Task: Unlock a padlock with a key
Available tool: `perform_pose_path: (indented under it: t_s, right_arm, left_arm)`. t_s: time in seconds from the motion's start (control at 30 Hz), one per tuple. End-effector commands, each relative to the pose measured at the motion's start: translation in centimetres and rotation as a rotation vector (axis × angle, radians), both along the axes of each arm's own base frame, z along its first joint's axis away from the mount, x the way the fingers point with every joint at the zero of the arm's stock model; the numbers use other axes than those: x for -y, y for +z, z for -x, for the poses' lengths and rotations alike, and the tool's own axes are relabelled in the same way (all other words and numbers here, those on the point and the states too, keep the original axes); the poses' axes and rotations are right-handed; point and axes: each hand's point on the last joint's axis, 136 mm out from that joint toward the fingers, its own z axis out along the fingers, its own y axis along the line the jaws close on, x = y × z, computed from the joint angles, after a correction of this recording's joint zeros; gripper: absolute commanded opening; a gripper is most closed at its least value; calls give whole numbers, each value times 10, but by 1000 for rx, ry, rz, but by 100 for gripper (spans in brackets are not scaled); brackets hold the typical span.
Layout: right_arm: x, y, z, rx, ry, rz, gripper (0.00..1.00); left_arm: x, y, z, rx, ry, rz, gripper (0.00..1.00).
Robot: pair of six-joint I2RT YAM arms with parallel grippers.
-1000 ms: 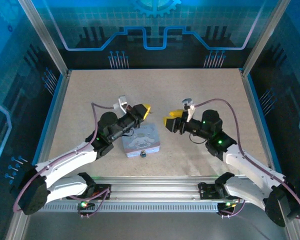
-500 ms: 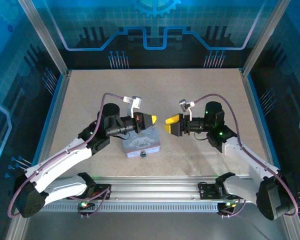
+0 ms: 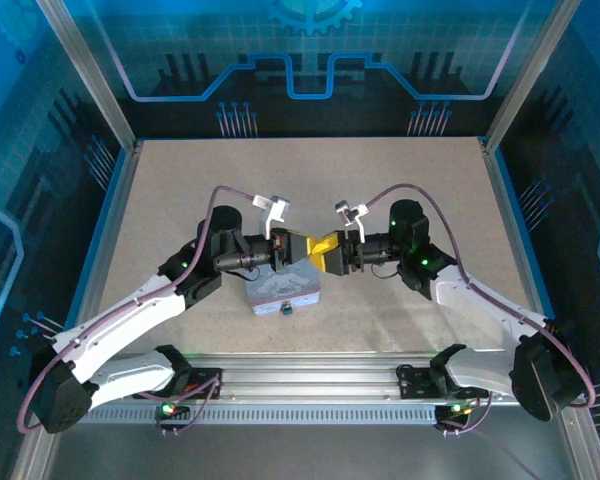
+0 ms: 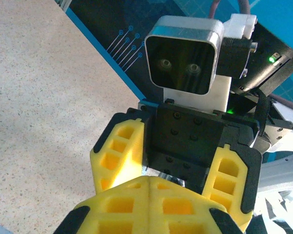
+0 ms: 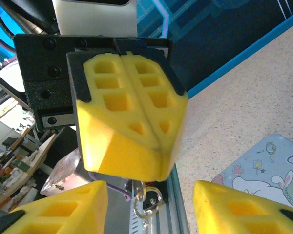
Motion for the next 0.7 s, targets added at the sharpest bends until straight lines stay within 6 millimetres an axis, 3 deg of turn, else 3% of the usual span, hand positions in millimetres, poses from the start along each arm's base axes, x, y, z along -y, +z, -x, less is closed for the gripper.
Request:
perform_pose_path:
  t_s: [0.0, 0.67]
  right_arm:
    - [-7, 14, 2, 45, 22, -24, 46]
    - [-6, -3, 0, 9, -17, 23, 9]
  left_arm:
    - [3, 18, 1, 52, -28, 20, 0]
    - [3, 12, -3, 46, -22, -25, 0]
